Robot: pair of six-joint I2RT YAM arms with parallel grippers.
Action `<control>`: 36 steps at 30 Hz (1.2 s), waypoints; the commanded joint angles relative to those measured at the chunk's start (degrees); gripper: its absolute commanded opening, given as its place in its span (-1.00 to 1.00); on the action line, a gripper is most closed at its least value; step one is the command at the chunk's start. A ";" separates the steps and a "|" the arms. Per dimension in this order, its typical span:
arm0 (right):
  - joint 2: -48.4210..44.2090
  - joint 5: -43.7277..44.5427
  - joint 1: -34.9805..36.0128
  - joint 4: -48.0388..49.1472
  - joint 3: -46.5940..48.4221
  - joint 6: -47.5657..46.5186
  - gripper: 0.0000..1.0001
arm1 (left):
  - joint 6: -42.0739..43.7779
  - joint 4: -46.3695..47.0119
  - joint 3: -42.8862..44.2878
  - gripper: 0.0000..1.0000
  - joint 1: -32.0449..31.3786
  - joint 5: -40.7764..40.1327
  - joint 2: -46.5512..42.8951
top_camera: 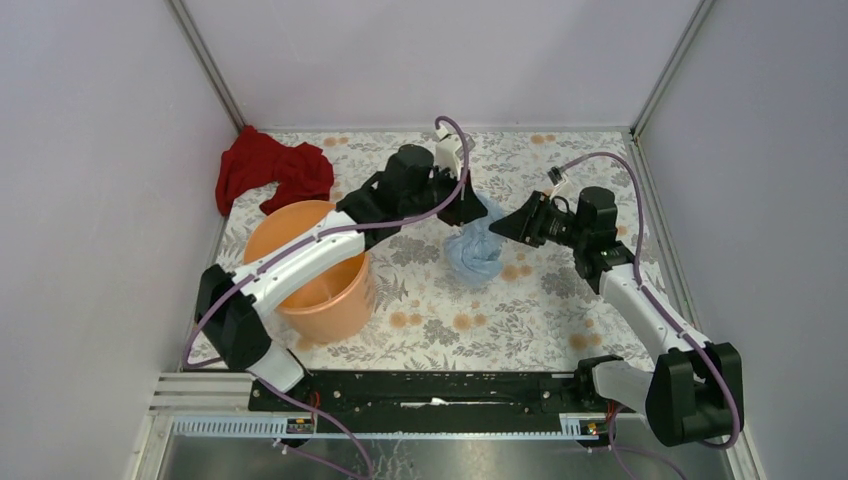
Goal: Put the trash bags into the trash bin
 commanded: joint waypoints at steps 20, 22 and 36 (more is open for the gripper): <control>-1.01 18.51 0.83 -29.59 14.26 -18.79 0.53 | 1.53 -2.82 -1.44 -1.00 7.04 2.28 -11.79; -1.57 18.26 0.83 -31.43 14.44 -19.62 0.77 | 0.41 -3.47 -1.15 -1.00 7.90 0.34 -12.50; 2.24 5.11 8.55 -11.14 -2.47 -6.60 0.99 | -17.40 7.15 -5.15 -1.00 8.45 7.98 -7.97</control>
